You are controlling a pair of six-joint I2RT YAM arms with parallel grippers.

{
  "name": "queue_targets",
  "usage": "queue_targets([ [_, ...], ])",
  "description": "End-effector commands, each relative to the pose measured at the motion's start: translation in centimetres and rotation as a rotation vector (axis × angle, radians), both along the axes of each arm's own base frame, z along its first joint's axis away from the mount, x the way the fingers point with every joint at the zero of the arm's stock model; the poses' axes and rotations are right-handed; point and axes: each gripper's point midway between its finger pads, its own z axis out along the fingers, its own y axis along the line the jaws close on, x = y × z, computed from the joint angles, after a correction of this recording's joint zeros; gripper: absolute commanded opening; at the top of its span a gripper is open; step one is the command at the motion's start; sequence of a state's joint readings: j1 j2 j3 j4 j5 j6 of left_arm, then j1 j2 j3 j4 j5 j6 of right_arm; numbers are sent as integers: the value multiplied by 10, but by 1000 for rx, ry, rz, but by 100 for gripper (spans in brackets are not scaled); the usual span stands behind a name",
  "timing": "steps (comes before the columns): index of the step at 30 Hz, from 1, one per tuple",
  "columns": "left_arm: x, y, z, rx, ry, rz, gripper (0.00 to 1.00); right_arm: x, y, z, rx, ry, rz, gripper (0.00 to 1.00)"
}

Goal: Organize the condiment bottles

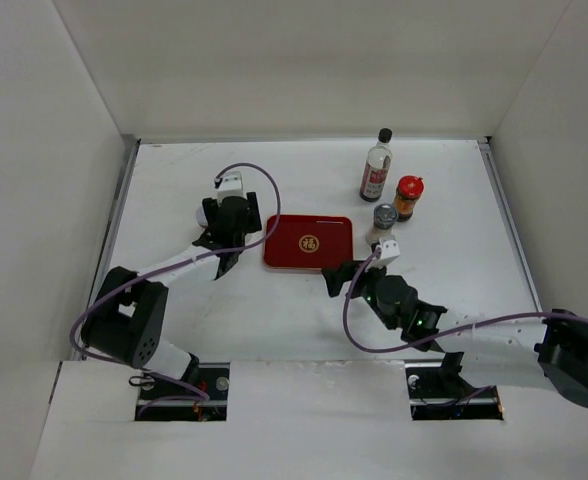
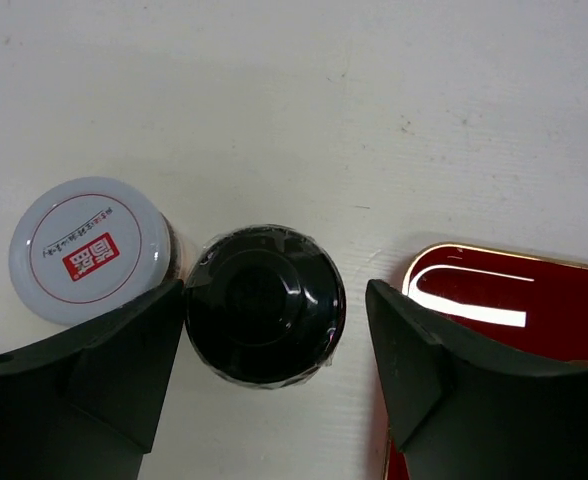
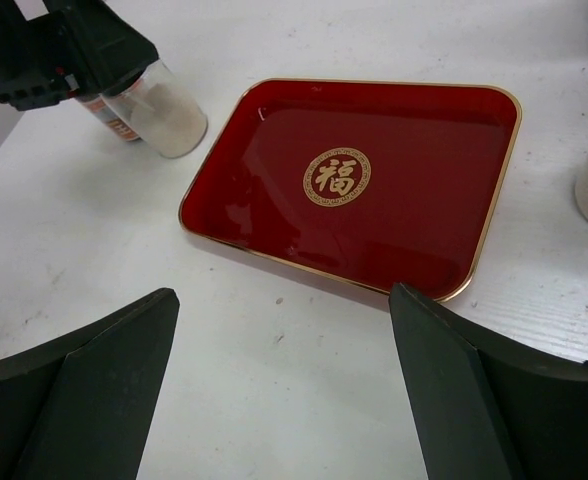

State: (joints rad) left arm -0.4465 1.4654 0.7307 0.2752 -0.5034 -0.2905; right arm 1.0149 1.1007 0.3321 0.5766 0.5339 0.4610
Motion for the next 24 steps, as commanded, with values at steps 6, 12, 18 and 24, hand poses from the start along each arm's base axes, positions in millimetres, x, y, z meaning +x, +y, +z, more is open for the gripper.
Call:
queue_targets([
  [6,23,-12,40,-30,-125,6,38,6,7,17,68,-26,2,93],
  [12,0,-22,98,-54,-257,-10,32,6,8,17,72,-23,6,93],
  [18,-22,-61,131,-90,-331,-111,32,10,-3,21,104,-34,-29,92],
  [24,-11,-108,121,-105,-312,-198,33,16,-24,26,147,-43,-94,92],
])
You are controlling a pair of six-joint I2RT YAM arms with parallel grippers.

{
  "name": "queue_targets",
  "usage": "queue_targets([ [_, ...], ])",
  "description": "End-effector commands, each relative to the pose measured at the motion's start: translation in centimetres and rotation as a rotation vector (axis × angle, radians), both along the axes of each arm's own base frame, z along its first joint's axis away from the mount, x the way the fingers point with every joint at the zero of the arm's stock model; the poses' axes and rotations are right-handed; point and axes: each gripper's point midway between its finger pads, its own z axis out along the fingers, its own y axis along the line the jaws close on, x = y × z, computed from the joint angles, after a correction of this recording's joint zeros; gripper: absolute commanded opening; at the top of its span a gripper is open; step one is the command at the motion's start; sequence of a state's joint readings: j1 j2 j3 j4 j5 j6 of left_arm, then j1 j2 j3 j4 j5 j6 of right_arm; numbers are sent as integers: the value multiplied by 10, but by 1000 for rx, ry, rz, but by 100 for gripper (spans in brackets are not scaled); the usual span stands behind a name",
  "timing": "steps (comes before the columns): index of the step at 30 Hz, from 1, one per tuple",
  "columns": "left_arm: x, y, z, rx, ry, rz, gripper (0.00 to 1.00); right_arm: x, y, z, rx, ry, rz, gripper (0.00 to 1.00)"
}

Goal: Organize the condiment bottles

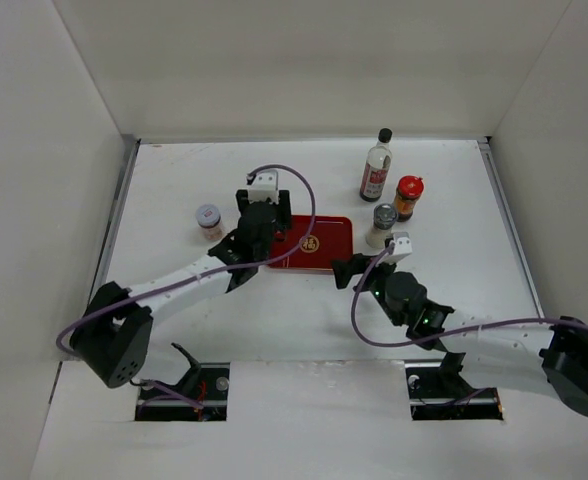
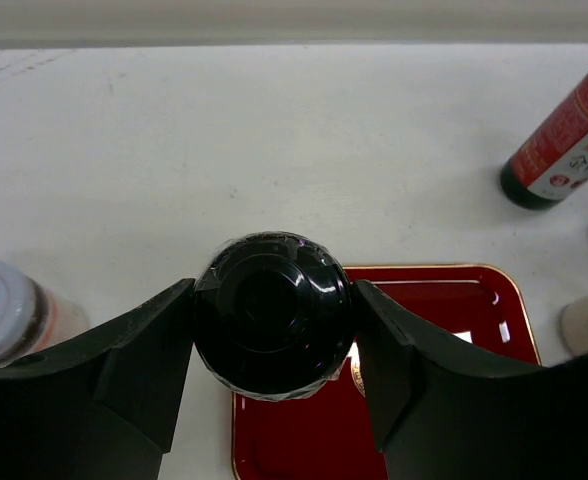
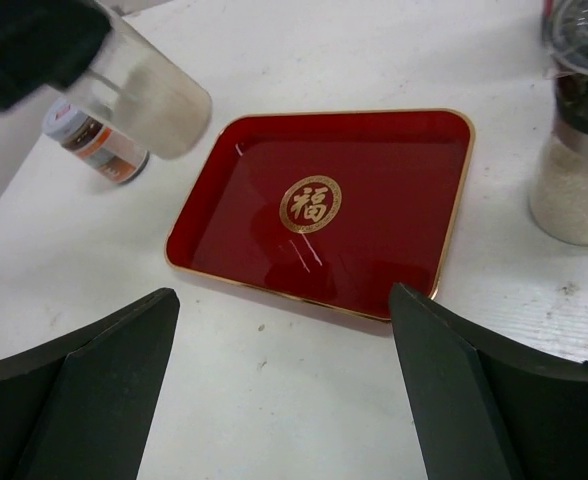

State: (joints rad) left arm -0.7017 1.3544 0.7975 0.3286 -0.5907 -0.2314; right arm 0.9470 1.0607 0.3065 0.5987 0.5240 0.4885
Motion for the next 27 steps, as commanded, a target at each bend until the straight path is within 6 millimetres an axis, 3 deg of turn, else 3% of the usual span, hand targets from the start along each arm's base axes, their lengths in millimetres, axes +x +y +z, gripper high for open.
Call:
queue_targets([
  [1,17,-26,34,-69,-94,-25,33,5,-9,19,95,-39,-45,92],
  [6,28,-43,19,-56,-79,-40,33,9,-22,20,119,-36,-82,92],
  [14,40,-50,-16,-23,-44,-36,35,11,-23,19,113,-36,-91,92],
  [17,41,-49,-23,-10,-33,-29,41,11,-22,17,115,-28,-83,93],
  [19,40,-47,-27,-5,-29,-23,48,11,-23,18,110,-33,-86,93],
  [24,35,-35,-20,-7,-46,20,81,11,-23,18,114,-31,-85,95],
  [27,26,-21,-3,-31,-77,53,89,12,-23,15,110,-23,-88,96],
])
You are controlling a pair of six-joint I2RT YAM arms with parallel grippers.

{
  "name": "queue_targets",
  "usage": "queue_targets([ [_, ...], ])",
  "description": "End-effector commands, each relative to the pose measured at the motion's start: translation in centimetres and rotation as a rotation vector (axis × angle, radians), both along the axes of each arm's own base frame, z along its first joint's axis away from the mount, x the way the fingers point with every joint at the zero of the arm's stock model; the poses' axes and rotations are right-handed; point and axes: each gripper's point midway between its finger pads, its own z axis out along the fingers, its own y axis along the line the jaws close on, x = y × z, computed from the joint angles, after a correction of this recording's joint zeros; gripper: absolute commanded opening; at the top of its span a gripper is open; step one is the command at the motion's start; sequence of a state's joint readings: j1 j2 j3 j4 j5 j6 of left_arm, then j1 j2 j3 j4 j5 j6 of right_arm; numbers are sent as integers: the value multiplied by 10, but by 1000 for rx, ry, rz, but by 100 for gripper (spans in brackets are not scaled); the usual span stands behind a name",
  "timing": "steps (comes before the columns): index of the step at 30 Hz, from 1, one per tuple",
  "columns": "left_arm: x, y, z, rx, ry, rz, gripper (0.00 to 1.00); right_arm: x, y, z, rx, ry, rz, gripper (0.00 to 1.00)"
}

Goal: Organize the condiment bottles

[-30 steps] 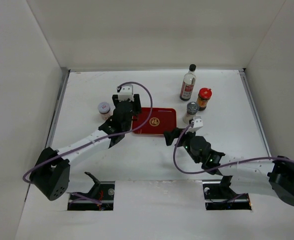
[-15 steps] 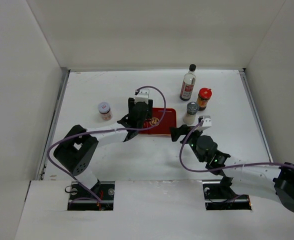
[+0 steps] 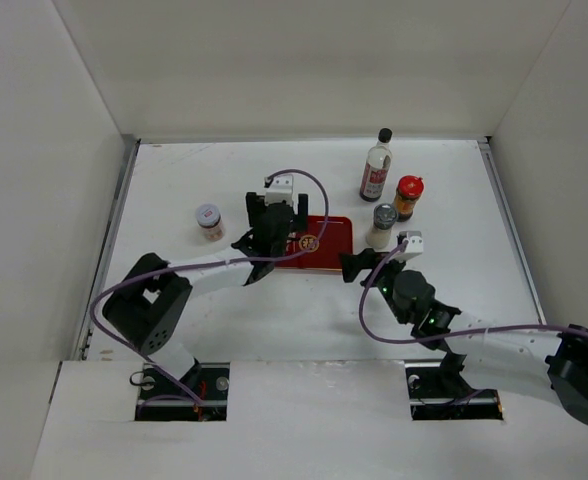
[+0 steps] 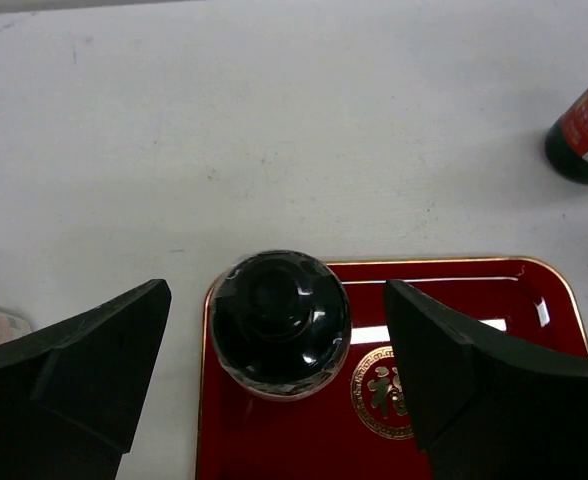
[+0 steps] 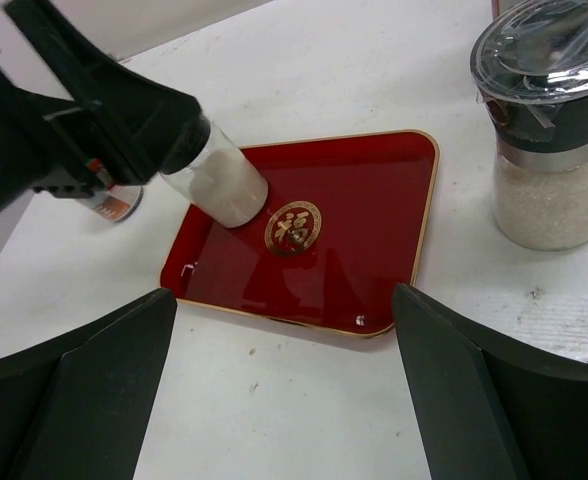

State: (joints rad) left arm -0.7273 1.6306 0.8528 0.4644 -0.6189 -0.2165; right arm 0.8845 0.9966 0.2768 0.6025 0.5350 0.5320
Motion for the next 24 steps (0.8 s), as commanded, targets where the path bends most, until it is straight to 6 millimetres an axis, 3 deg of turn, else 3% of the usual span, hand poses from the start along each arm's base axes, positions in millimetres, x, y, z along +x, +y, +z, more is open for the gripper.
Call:
queue_targets([
  [1,-4,17,64,-114,-147,62,89,3,1,5,38,-14,-7,96],
  [3,-13,34,74,-135,-169,95,89,2,2,6,35,-16,-1,96],
  [6,-21,75,78,-181,-177,208,90,2,0,7,43,-17,-5,97],
  [12,-21,156,36,-235,25,400,90,2,3,5,42,-13,-1,98],
  [24,9,194,1,-175,110,512,88,2,10,4,31,-7,27,100],
])
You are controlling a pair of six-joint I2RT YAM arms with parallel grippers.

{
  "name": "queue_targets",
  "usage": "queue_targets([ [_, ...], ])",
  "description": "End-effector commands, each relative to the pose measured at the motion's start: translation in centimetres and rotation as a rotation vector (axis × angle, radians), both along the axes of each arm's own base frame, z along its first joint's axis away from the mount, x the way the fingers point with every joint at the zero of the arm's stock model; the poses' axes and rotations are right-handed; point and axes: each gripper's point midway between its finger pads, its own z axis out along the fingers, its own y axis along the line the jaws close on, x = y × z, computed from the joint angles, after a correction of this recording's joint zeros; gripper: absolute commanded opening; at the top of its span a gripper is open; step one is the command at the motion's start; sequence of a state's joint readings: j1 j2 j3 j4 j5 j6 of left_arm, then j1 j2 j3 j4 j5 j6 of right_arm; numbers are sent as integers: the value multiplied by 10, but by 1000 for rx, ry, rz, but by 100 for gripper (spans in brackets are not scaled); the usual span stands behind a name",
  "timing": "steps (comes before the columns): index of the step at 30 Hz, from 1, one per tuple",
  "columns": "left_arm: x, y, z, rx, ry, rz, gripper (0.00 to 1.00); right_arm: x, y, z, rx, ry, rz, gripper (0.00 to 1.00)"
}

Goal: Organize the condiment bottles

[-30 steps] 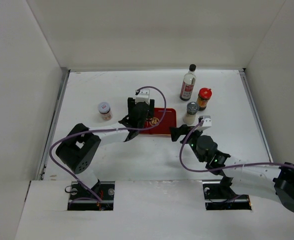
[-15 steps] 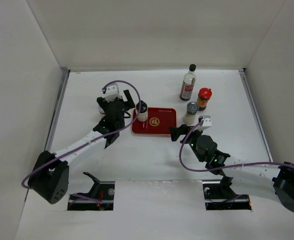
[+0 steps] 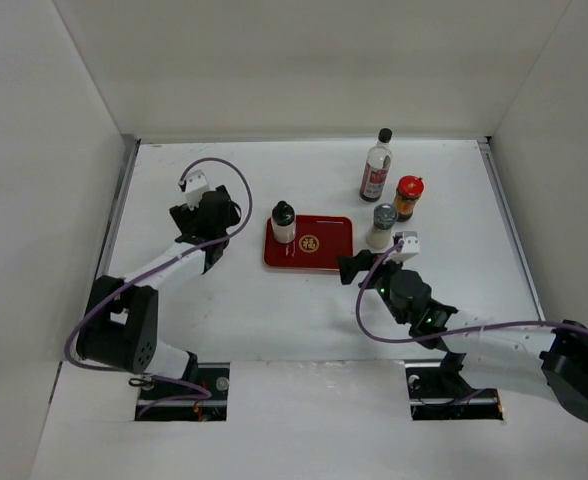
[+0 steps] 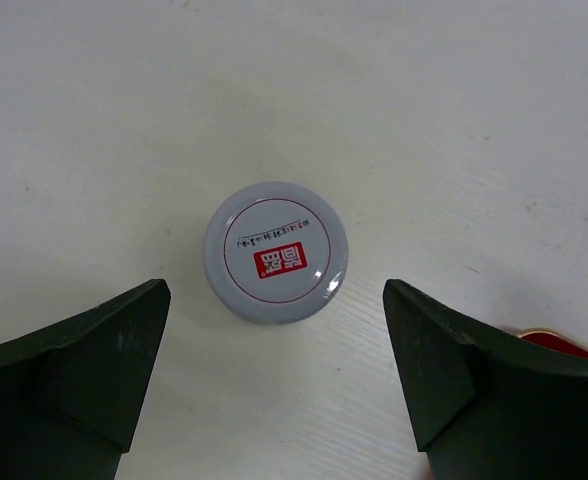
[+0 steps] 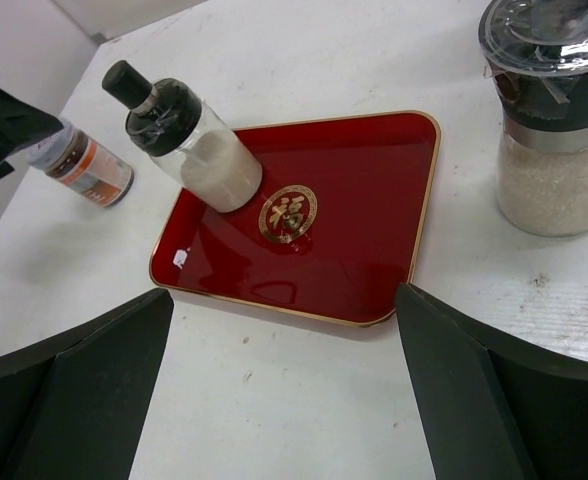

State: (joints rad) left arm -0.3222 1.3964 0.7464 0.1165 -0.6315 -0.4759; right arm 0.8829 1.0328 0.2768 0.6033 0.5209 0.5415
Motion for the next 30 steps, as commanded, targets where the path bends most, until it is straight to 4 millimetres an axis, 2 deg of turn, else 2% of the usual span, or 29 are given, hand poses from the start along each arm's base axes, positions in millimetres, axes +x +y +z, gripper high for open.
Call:
queue_targets([
  [1,23,3,13,-34,-54,20,88,1,7,14,53,-31,18,100],
  [6,40,11,8,-35,-59,42,83,1,9,14,48,-31,25,100],
  [7,42,10,9,-38,-60,38,78,1,9,13,51,-30,23,100],
  [11,39,8,10,-30,-64,27,46,0,9,15,51,-34,29,100],
  [15,14,-2,25,-35,-94,-19,35,-1,8,14,63,-32,28,100],
  [18,-13,-24,46,-49,-147,-96,34,0,8,16,57,-36,26,100],
  [22,-42,-62,65,-70,-174,-212,34,0,12,12,58,-23,37,100],
  [25,-53,-96,73,-97,-198,-296,34,1,10,15,55,-34,28,100],
  [30,-56,-156,88,-131,-233,-426,34,1,7,16,56,-38,22,100],
])
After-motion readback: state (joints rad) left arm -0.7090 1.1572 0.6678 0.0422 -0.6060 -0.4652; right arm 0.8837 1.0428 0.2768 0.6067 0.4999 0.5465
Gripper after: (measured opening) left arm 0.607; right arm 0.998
